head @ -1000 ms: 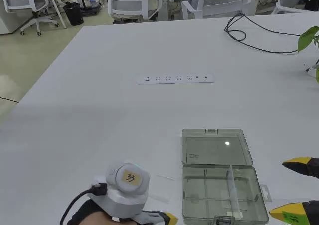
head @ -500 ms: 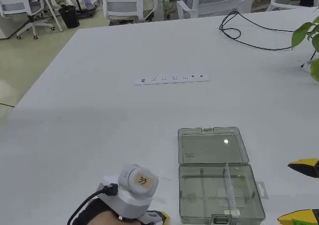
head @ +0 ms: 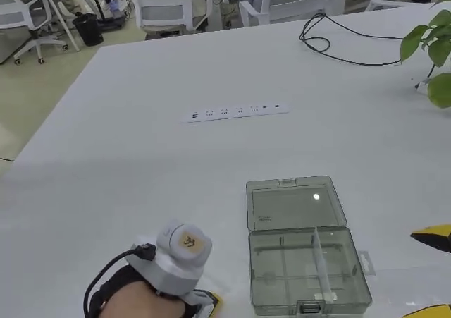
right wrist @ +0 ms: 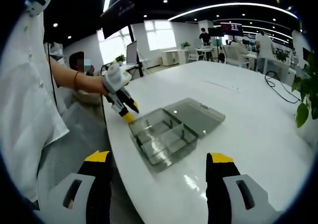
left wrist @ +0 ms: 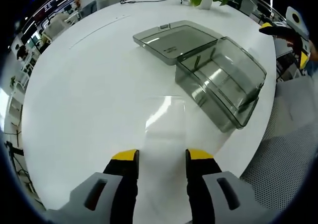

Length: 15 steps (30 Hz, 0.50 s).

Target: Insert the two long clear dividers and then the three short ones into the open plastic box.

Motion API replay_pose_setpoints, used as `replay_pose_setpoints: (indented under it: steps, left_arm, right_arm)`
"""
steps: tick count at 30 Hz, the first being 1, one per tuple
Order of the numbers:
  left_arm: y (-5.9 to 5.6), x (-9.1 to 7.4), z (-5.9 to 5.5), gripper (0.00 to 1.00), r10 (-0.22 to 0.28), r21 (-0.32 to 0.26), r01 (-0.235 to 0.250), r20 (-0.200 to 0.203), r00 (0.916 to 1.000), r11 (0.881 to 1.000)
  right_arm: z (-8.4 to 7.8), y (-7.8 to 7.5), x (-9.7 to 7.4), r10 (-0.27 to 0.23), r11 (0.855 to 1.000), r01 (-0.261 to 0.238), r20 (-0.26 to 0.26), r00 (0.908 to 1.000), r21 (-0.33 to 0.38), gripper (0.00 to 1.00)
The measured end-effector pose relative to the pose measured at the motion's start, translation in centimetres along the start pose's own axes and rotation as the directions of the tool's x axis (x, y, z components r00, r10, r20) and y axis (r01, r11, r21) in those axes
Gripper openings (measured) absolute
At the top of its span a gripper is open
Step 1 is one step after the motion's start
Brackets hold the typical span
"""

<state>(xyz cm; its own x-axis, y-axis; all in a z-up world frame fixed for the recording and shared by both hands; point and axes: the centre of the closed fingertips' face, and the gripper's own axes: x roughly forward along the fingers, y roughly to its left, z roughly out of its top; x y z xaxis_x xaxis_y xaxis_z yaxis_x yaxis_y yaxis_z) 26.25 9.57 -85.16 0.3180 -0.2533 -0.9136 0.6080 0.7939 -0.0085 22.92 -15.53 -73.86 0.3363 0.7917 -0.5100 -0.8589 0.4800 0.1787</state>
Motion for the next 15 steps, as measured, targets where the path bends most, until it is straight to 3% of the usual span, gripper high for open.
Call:
replay_pose_setpoints:
  steps: [11,15]
  left_arm:
    - [0.23,-0.02,-0.09,0.32,-0.028,0.059,0.032,-0.069,0.9972,0.998]
    - [0.41,-0.13,0.06,0.31,-0.048,0.023,0.05,-0.063,0.9969,0.998]
  right_arm:
    - [-0.33,0.15,-0.37,-0.021,1.0,0.021,0.006,0.9998,0.01,0.79]
    - [-0.71,0.35,-0.4,-0.024,1.0,0.024,-0.006,0.9997,0.007,0.79]
